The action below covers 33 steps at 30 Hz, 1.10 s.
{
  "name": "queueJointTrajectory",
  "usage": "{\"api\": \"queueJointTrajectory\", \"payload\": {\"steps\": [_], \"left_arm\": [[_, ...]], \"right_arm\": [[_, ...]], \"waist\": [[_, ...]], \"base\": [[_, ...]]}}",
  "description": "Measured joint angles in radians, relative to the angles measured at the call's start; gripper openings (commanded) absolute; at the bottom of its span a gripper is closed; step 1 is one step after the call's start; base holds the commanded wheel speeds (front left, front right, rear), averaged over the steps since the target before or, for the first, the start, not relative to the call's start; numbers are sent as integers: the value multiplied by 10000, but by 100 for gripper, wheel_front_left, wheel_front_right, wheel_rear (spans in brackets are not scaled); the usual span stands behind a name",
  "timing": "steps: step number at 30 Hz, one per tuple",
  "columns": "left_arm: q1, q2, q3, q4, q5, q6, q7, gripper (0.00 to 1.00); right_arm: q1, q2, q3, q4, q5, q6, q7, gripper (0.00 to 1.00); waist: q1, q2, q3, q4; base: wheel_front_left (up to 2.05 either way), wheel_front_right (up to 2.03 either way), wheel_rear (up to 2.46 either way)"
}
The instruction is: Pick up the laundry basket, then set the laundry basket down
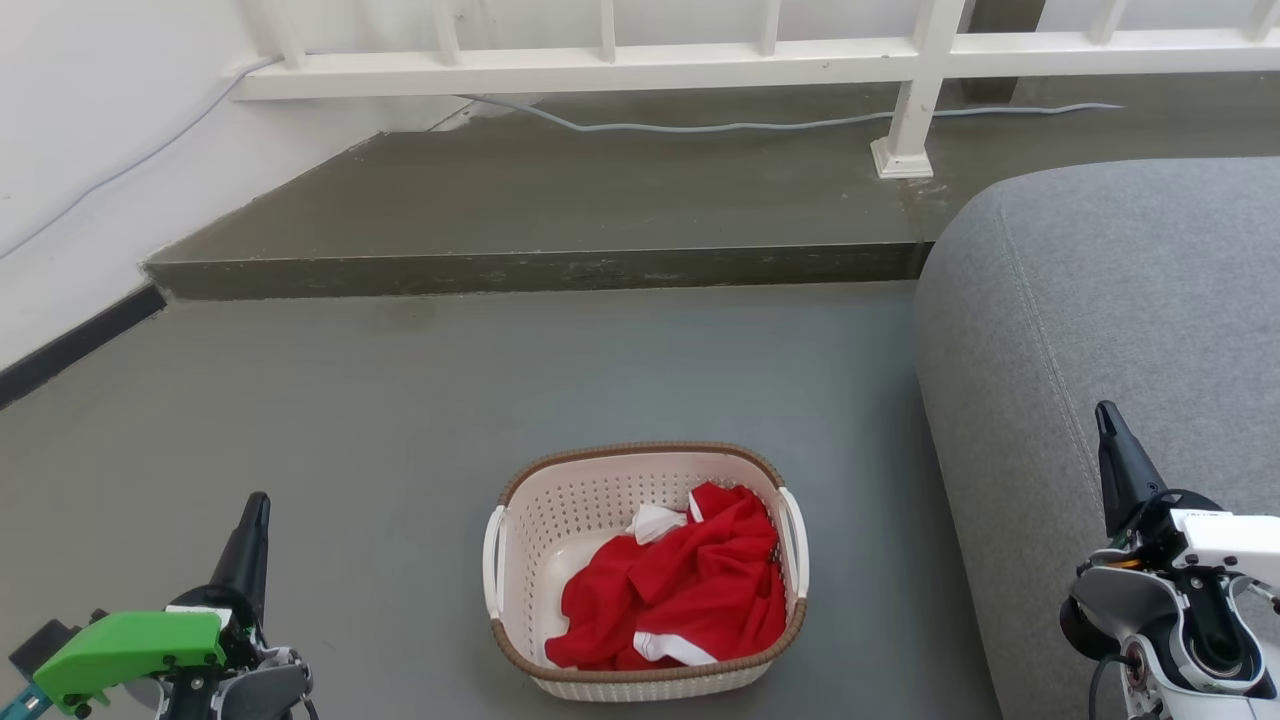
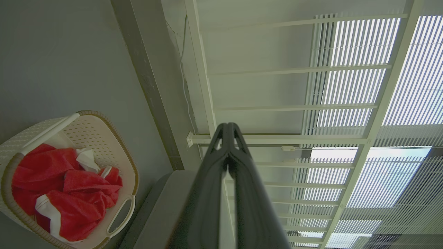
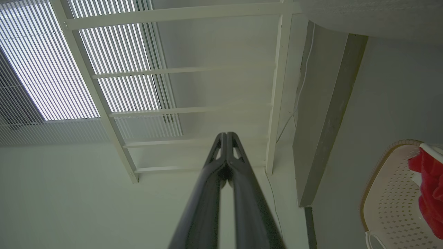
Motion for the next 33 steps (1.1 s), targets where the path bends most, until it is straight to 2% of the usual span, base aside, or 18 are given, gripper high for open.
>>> {"api": "queueJointTrajectory", "payload": {"steps": [2, 3, 9, 19, 26, 33], "left_arm": [[0, 0, 2, 0, 0, 0, 0, 0], [10, -8, -2, 23, -2, 4, -2, 100], [519, -318, -86, 629, -2, 13, -10, 100], [561, -330, -274, 493, 477, 13, -284, 100], [560, -328, -274, 251, 1360, 17, -460, 100], [554, -320, -311, -228, 2700, 102, -723, 100]], "right_arm": [[0, 0, -2, 0, -8, 0, 0, 0], [10, 12, 0, 23, -8, -8, -2, 100], [607, 322, 54, 631, -6, -59, -8, 100], [665, 336, 305, 627, -334, -59, -295, 100], [648, 334, 305, 414, -1381, -63, -481, 100], [626, 334, 382, 35, -2723, -255, -713, 100]], "waist": [[0, 0, 0, 0], [0, 0, 0, 0], [0, 0, 0, 0], [0, 0, 7, 1], [0, 0, 17, 4], [0, 0, 38, 8]], "base": [[0, 0, 0], [0, 0, 0], [0, 0, 0], [0, 0, 0], [0, 0, 0], [0, 0, 0]]}}
